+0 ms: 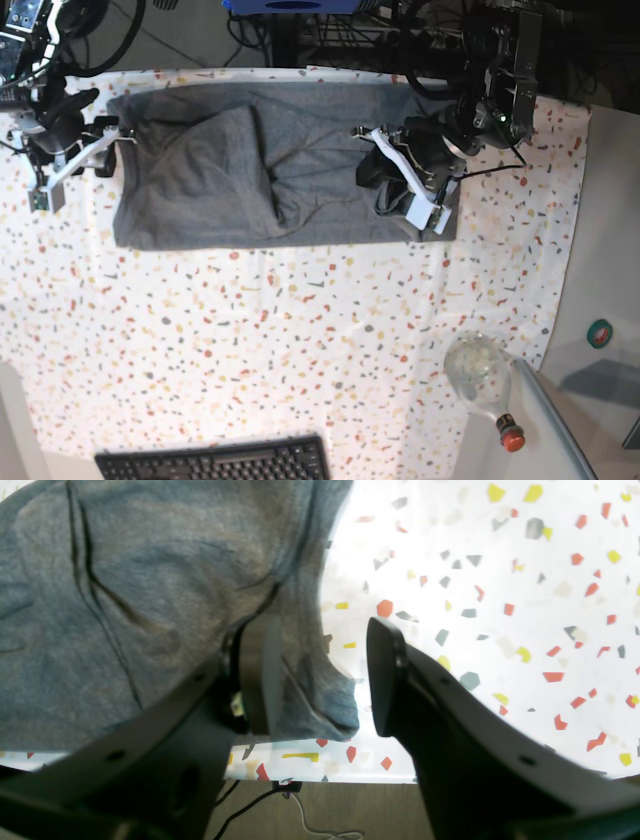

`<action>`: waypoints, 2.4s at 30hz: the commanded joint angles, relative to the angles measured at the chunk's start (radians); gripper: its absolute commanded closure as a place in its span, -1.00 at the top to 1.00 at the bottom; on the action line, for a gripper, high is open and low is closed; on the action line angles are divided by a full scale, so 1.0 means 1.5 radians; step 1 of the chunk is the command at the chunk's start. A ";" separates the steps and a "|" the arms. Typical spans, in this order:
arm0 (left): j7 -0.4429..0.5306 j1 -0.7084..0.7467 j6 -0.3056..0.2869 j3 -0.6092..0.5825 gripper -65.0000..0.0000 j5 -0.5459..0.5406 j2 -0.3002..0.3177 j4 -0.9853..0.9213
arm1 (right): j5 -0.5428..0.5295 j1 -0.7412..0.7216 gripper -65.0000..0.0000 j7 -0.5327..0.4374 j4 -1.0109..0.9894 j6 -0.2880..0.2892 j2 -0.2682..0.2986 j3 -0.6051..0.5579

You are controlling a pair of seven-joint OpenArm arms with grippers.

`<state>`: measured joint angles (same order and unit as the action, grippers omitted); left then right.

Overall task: Layout the t-shirt on the table in an organized manner, then fold the t-shirt properly
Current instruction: 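Lift the strip end with the left gripper and fold it toward the right gripper, then release the folded end with the left gripper and withdraw it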

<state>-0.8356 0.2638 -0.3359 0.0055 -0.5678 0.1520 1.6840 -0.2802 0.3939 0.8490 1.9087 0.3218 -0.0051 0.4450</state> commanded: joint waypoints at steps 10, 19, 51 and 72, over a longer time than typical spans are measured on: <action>0.013 -0.015 -0.003 -0.068 -1.00 -0.014 -0.002 0.002 | -0.005 -0.002 -0.19 -0.010 0.010 -0.001 0.004 0.002; 0.012 -0.011 0.009 -0.069 -1.00 -0.018 -0.001 0.005 | -0.005 -0.002 -0.19 -0.010 0.010 -0.001 0.004 0.002; 0.012 -0.016 0.009 -0.069 -0.77 -0.016 -0.004 0.001 | -0.005 -0.002 -0.19 -0.010 0.010 -0.001 0.004 -0.002; 0.012 -0.107 0.009 -0.228 0.24 -0.019 -0.017 -0.036 | -0.005 -0.004 -0.19 -0.011 0.014 -0.001 0.008 -0.003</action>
<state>-0.8352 0.1131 -0.3134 -0.3405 -0.5808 0.1238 1.6012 -0.2802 0.3931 0.8486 1.9091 0.3218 -0.0002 0.4404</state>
